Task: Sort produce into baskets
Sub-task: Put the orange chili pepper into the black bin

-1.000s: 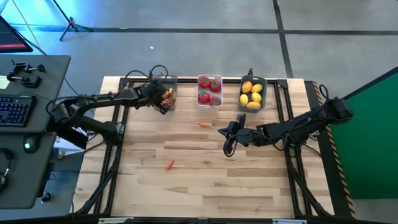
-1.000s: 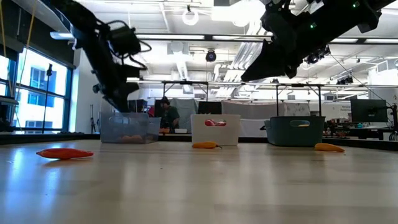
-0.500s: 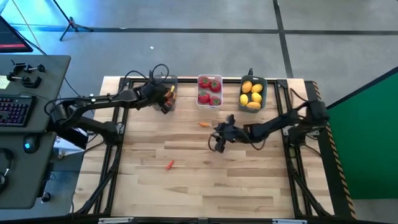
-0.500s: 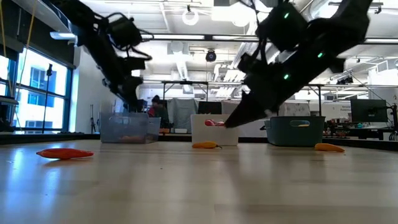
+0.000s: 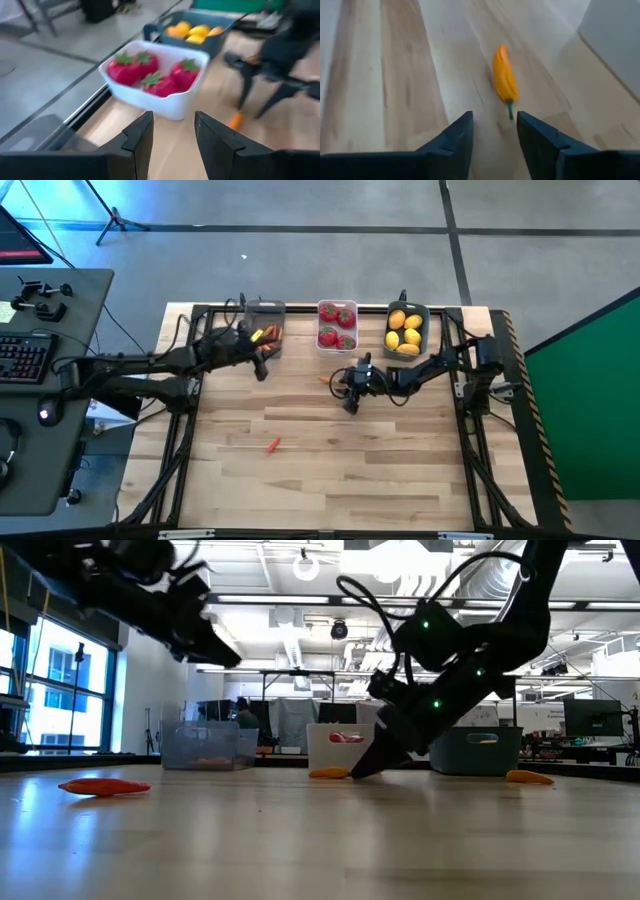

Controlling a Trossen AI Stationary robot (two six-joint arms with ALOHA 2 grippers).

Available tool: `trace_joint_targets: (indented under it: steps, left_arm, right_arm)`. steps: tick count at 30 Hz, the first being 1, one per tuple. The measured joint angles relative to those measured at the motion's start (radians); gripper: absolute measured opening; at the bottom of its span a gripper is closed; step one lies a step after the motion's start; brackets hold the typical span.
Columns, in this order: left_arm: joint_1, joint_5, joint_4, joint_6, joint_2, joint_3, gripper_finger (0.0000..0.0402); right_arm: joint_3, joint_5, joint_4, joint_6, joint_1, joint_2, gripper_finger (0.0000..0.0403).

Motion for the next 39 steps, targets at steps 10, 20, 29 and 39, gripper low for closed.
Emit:
trace_joint_targets:
  steps: [10, 20, 29, 39]
  left_arm:
    - [-0.061, 0.092, 0.073, 0.006, -0.256, -0.168, 0.0131]
    - [-0.090, 0.179, 0.075, -0.013, -0.504, -0.272, 0.0131]
    - [-0.090, 0.207, 0.038, -0.019, -0.677, -0.324, 0.0131]
    - [-0.089, 0.208, 0.032, -0.045, -0.752, -0.374, 0.0131]
  right_arm:
    - [0.003, -0.077, 0.041, -0.018, -0.053, 0.022, 0.0062]
    - [0.061, -0.176, -0.020, -0.062, -0.066, 0.044, 0.0002]
    - [0.153, -0.187, -0.024, -0.063, -0.007, 0.065, 0.0000]
    - [0.466, -0.012, -0.040, -0.099, 0.005, 0.112, 0.0000]
